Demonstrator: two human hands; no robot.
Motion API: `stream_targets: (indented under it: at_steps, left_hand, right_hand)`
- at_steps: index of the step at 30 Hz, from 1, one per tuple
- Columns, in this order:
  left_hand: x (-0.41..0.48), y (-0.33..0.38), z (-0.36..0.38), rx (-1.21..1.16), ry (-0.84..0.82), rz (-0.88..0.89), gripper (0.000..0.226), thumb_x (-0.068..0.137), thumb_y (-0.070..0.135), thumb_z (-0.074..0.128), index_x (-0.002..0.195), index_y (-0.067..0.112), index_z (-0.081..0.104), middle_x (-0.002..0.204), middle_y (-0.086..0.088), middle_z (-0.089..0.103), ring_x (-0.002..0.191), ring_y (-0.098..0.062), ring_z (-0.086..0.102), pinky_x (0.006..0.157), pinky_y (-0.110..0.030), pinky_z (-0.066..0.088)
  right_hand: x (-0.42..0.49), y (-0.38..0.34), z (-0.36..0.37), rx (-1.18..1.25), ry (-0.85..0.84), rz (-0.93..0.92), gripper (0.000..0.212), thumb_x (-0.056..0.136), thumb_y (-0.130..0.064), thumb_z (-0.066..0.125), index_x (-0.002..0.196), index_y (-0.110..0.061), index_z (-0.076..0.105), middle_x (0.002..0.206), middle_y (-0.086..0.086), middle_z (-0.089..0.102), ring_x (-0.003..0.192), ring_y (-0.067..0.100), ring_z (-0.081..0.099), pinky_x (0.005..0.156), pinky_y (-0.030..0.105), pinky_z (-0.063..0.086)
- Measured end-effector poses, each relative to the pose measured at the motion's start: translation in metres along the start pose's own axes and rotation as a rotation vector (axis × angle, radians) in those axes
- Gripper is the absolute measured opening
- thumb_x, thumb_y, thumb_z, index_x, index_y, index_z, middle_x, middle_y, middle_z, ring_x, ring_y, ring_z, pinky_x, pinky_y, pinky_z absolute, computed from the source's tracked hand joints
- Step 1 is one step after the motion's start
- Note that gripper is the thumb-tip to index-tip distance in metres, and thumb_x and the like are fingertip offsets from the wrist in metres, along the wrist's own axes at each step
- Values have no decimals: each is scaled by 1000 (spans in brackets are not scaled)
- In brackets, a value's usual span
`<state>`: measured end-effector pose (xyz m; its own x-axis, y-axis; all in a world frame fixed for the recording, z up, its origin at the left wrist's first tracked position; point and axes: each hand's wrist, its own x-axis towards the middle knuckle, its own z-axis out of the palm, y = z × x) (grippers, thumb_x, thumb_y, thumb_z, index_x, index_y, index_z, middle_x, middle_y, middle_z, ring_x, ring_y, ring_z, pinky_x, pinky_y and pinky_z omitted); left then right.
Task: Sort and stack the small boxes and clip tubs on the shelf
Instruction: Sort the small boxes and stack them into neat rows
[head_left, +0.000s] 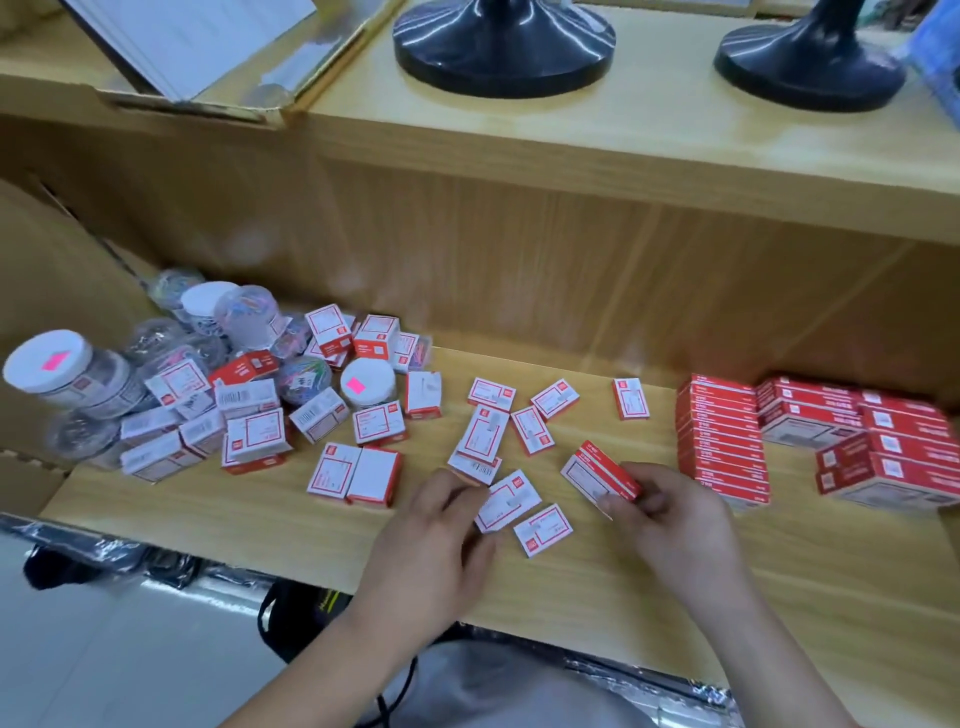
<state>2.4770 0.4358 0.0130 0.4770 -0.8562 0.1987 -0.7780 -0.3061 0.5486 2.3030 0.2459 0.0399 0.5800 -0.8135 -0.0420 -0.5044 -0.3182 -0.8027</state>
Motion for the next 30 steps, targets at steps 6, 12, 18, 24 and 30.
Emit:
stream_targets:
  at_steps: [6, 12, 18, 24, 30]
  left_hand:
    - [7, -5, 2, -320, -34, -206, 49, 72, 8, 77, 116, 31, 70, 104, 25, 48, 78, 1, 61, 73, -13, 49]
    - [46, 8, -12, -254, -133, 110, 32, 86, 5, 71, 106, 30, 75, 97, 21, 51, 80, 6, 54, 68, -13, 41]
    - [78, 44, 15, -236, -263, 216, 25, 83, 8, 71, 100, 25, 63, 92, 16, 51, 74, 0, 51, 67, -26, 47]
    - [86, 36, 30, -142, -284, 199, 56, 78, 27, 67, 133, 22, 57, 117, 5, 50, 94, -13, 64, 81, -33, 55]
    - [120, 39, 27, -151, -401, 292, 40, 76, 49, 67, 110, 27, 67, 99, 11, 57, 88, -6, 58, 80, -36, 53]
  right_hand:
    - [-8, 5, 3, 39, 8, -32, 46, 72, -3, 85, 97, -38, 70, 77, -15, 66, 69, 7, 64, 63, 16, 51]
    - [-10, 9, -3, 90, -26, -8, 55, 73, -1, 84, 101, -43, 65, 78, -13, 67, 68, 12, 65, 69, 28, 57]
    - [-18, 2, -8, 204, -92, 31, 66, 64, 7, 86, 102, -42, 62, 91, 1, 63, 69, 4, 62, 67, 16, 54]
    - [-10, -1, -3, -121, -23, -87, 35, 72, -30, 72, 107, -28, 70, 88, -14, 54, 72, 12, 59, 70, 38, 55]
    - [-1, -15, -10, -372, -49, -38, 31, 81, -43, 70, 107, -29, 68, 100, -8, 59, 97, 18, 63, 79, 32, 50]
